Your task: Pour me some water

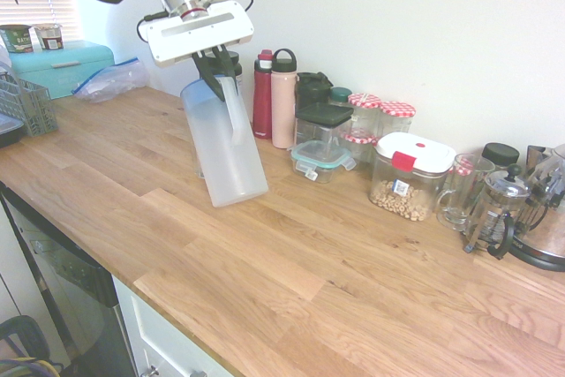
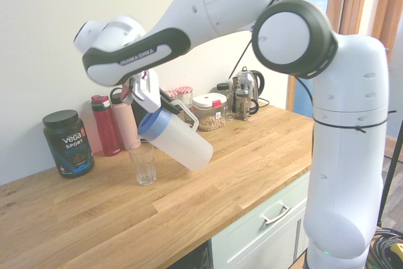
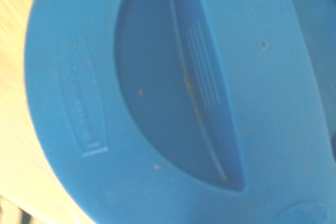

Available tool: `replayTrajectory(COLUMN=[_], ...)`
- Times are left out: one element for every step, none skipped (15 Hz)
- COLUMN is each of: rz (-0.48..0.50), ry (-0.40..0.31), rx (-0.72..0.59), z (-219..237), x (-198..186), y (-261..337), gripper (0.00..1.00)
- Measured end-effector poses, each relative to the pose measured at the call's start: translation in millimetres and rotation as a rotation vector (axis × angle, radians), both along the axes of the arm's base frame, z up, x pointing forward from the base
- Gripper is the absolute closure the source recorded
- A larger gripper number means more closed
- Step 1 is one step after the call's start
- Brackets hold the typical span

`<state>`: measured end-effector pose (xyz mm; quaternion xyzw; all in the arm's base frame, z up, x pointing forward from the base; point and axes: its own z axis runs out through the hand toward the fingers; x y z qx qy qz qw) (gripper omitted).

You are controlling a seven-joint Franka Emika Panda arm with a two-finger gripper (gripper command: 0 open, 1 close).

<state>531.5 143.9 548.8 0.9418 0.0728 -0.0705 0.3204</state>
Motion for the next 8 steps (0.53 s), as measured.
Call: replayTrajectory(rz=[-0.023, -0.045, -0.073, -0.111, -0.156, -0.201, -0.249, -0.298], ry=[-0.042, -0.087, -0.134, -0.173, -0.201, -0.222, -0.244, -0.269], rx=[0.044, 0.083, 0.12, 0.151, 0.181, 0.212, 0.238, 0.262], z=[19.8, 38.4, 54.2, 65.9, 73.3, 76.1, 76.3, 76.1], x=[-6.1, -14.2, -22.5, -28.5, -30.1, -27.7, -23.4, -19.4], y=[-13.4, -29.0, -44.8, -59.3, -72.7, -88.1, -108.2, -132.2], gripper=[1.0, 1.0, 1.0, 1.0, 1.0, 1.0, 1.0, 1.0])
